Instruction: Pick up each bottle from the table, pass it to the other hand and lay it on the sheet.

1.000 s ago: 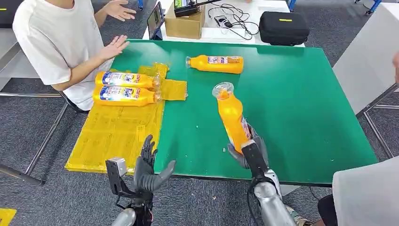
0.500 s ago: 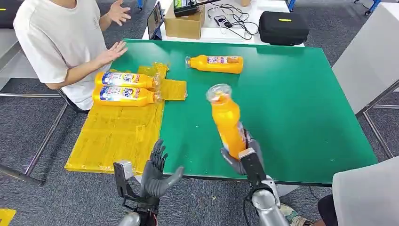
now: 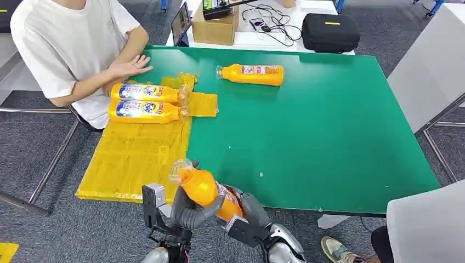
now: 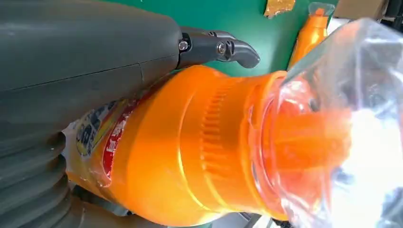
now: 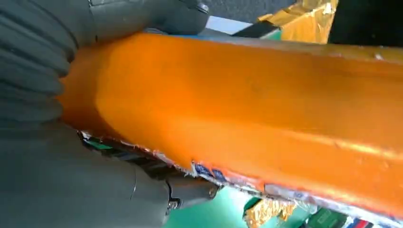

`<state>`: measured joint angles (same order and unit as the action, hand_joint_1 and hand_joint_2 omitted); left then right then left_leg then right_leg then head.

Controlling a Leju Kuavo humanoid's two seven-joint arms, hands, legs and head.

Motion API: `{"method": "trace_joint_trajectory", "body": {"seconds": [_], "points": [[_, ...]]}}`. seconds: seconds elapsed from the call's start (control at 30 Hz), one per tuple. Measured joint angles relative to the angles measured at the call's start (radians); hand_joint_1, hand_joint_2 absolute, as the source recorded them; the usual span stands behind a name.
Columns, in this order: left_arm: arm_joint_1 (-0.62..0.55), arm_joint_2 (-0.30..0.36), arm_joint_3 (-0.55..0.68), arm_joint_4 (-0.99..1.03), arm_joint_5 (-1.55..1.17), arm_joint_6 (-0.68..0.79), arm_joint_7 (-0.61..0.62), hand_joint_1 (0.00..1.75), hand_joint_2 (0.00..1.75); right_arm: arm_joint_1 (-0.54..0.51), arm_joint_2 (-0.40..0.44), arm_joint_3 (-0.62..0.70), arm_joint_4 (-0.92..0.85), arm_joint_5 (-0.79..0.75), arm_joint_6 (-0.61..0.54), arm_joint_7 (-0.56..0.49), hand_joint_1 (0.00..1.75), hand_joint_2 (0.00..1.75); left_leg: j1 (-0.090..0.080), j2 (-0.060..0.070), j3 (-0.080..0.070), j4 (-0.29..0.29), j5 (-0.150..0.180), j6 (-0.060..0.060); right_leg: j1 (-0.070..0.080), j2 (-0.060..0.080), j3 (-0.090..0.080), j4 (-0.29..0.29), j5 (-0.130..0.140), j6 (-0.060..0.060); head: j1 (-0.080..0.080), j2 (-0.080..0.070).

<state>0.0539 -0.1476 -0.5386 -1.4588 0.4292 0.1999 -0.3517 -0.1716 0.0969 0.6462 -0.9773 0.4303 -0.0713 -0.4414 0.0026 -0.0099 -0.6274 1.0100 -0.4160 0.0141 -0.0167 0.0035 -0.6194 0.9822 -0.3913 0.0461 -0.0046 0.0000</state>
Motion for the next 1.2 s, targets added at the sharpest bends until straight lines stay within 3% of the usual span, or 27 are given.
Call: {"method": "trace_joint_trajectory", "body": {"seconds": [1.07, 1.1, 1.2], "points": [[0.000, 0.005, -0.001, -0.002, 0.000, 0.000, 0.002, 0.00, 1.75, -0.016, 0.000, 0.030, 0.045, 0.000, 0.000, -0.004, 1.75, 1.75, 0.000, 0.000, 0.000, 0.000, 0.000, 0.000, 0.000, 0.000, 0.000, 0.000, 0.000, 0.000, 0.000, 0.000], [0.000, 0.005, -0.001, -0.002, 0.000, 0.000, 0.002, 1.75, 1.75, -0.016, 0.000, 0.030, 0.045, 0.000, 0.000, -0.004, 0.00, 0.00, 0.000, 0.000, 0.000, 0.000, 0.000, 0.000, 0.000, 0.000, 0.000, 0.000, 0.000, 0.000, 0.000, 0.000], [0.000, 0.005, -0.001, -0.002, 0.000, 0.000, 0.002, 1.75, 1.75, -0.016, 0.000, 0.031, 0.046, 0.001, -0.001, -0.005, 0.00, 0.00, 0.000, 0.000, 0.000, 0.000, 0.000, 0.000, 0.000, 0.000, 0.000, 0.000, 0.000, 0.000, 0.000, 0.000]]}}
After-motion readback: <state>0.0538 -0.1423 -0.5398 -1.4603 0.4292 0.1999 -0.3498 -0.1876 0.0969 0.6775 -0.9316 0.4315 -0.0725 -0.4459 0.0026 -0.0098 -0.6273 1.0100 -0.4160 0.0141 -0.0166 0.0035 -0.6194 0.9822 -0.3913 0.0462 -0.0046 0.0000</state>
